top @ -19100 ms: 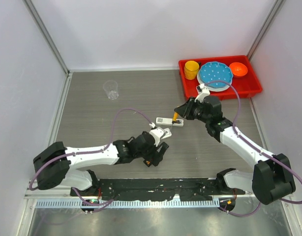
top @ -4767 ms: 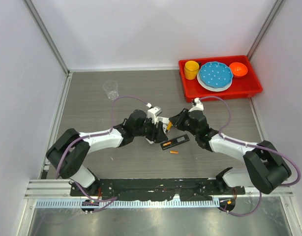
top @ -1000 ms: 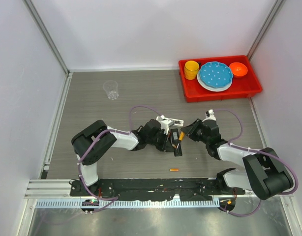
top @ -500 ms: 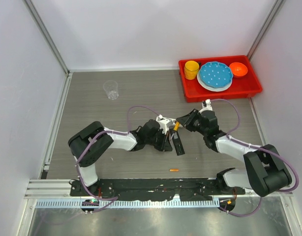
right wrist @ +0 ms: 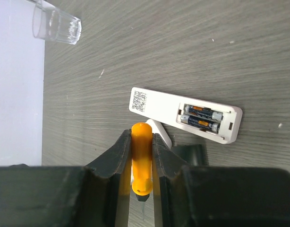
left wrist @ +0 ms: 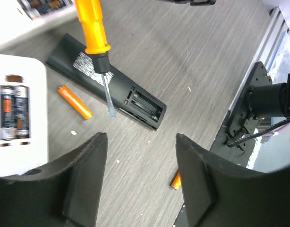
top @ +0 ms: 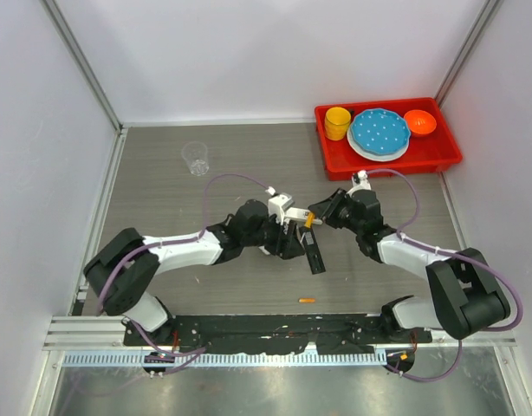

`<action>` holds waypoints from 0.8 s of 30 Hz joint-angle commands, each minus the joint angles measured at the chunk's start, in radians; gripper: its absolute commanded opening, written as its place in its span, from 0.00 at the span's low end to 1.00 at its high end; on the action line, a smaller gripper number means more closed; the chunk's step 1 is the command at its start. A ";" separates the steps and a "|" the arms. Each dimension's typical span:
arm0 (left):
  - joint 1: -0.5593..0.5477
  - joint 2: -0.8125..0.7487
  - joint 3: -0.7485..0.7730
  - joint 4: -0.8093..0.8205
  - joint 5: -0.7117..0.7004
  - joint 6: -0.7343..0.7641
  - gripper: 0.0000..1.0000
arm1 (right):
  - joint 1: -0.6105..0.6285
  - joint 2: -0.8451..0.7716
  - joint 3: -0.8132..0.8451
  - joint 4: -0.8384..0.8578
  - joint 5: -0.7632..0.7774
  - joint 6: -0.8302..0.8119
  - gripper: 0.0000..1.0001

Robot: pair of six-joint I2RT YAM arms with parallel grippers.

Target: Unload the batteries from the remote control

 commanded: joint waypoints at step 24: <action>0.016 0.151 0.176 -0.404 -0.453 0.359 0.88 | 0.001 -0.071 0.106 -0.045 0.046 -0.137 0.01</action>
